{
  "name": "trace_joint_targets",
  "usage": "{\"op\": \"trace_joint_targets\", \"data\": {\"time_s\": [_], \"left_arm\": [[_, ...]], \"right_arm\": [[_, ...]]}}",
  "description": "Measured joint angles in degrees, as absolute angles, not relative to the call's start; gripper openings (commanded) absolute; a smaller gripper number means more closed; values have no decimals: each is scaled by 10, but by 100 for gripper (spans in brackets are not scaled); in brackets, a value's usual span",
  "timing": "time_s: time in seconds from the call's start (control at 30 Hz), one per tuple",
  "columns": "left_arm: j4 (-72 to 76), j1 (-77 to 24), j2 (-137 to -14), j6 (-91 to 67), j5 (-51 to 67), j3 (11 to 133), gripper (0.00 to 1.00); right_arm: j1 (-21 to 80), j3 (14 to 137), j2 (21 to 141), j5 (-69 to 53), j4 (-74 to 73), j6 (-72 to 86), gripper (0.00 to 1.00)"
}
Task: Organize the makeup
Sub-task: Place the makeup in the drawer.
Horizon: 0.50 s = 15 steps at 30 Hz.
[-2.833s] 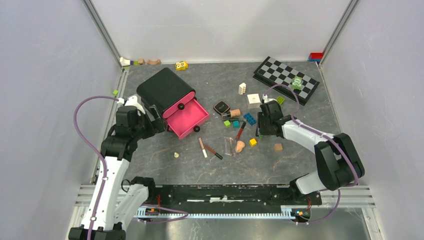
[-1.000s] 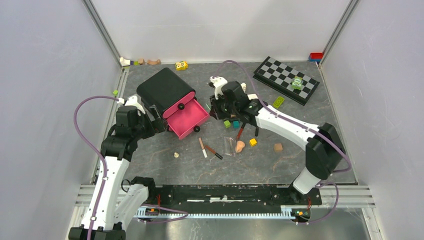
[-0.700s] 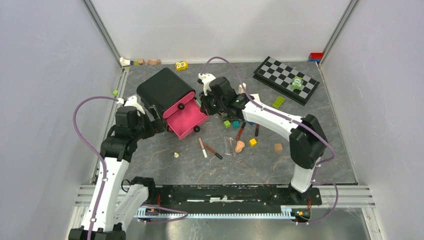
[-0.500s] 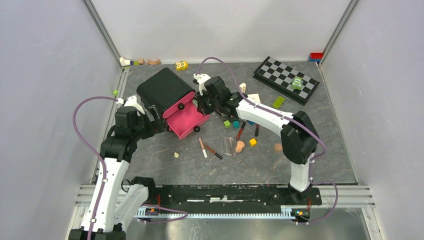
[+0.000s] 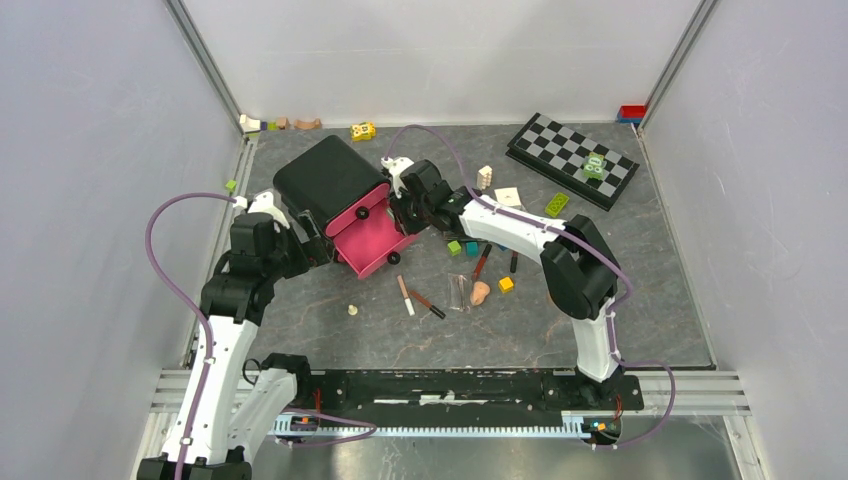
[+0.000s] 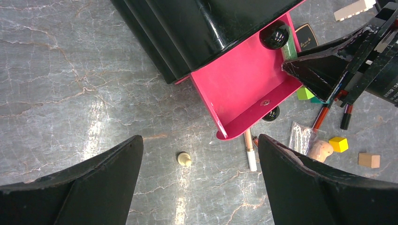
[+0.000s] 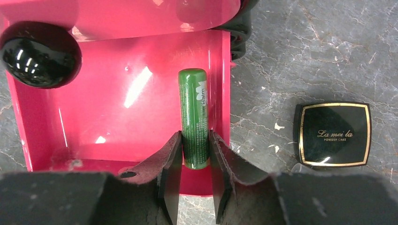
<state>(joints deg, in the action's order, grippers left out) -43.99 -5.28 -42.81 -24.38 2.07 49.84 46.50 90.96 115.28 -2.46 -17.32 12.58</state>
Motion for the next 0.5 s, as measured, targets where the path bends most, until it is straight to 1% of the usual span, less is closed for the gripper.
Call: {"op": "trace_joint_targets", "data": {"time_s": [0.23, 0.5], "left_arm": [[-440, -53, -428, -244, 20, 498, 98], [-440, -53, -427, -244, 20, 498, 98]], "right_arm": [[465, 925, 1159, -18, -177, 123, 47], [465, 928, 1158, -7, -179, 121, 47]]}}
